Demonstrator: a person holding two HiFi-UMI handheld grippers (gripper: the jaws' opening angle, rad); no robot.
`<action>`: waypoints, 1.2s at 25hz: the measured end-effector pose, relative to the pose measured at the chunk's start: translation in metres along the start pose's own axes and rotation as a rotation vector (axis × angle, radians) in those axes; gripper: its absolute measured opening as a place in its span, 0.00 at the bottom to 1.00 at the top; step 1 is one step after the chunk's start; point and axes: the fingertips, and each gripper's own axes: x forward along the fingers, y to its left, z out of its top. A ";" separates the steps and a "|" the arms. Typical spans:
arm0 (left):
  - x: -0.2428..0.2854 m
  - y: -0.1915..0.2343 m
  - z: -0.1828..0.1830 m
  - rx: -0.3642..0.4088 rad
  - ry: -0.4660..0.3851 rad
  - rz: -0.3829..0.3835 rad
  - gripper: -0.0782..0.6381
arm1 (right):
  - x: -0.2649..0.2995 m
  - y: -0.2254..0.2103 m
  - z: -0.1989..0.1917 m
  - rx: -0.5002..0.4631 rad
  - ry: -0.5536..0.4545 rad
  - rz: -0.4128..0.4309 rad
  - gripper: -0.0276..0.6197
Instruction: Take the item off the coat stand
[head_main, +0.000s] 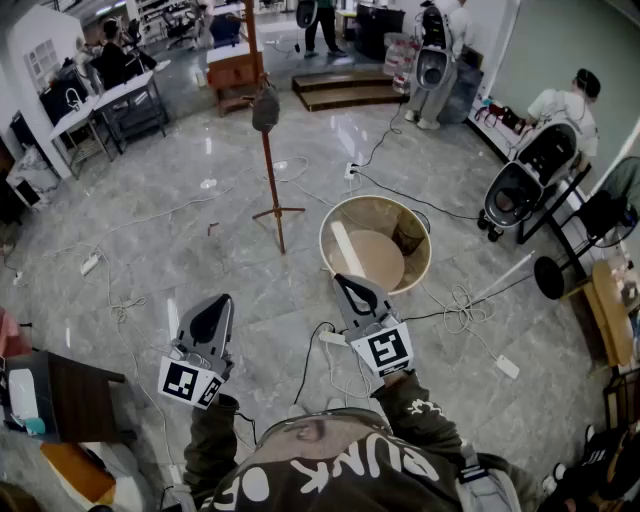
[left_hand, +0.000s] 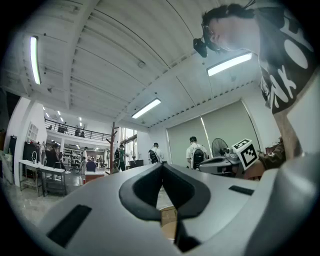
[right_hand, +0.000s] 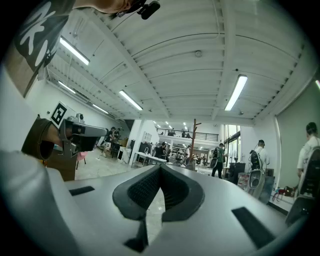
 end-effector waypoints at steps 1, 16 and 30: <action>0.000 0.001 0.001 0.000 0.000 0.000 0.11 | 0.001 0.001 0.000 0.000 0.006 0.002 0.06; 0.001 0.000 0.001 0.002 0.004 0.004 0.11 | 0.002 -0.002 -0.003 0.018 0.009 0.001 0.06; 0.014 -0.015 0.001 0.014 0.020 0.008 0.11 | 0.000 -0.016 -0.020 0.082 0.025 0.072 0.96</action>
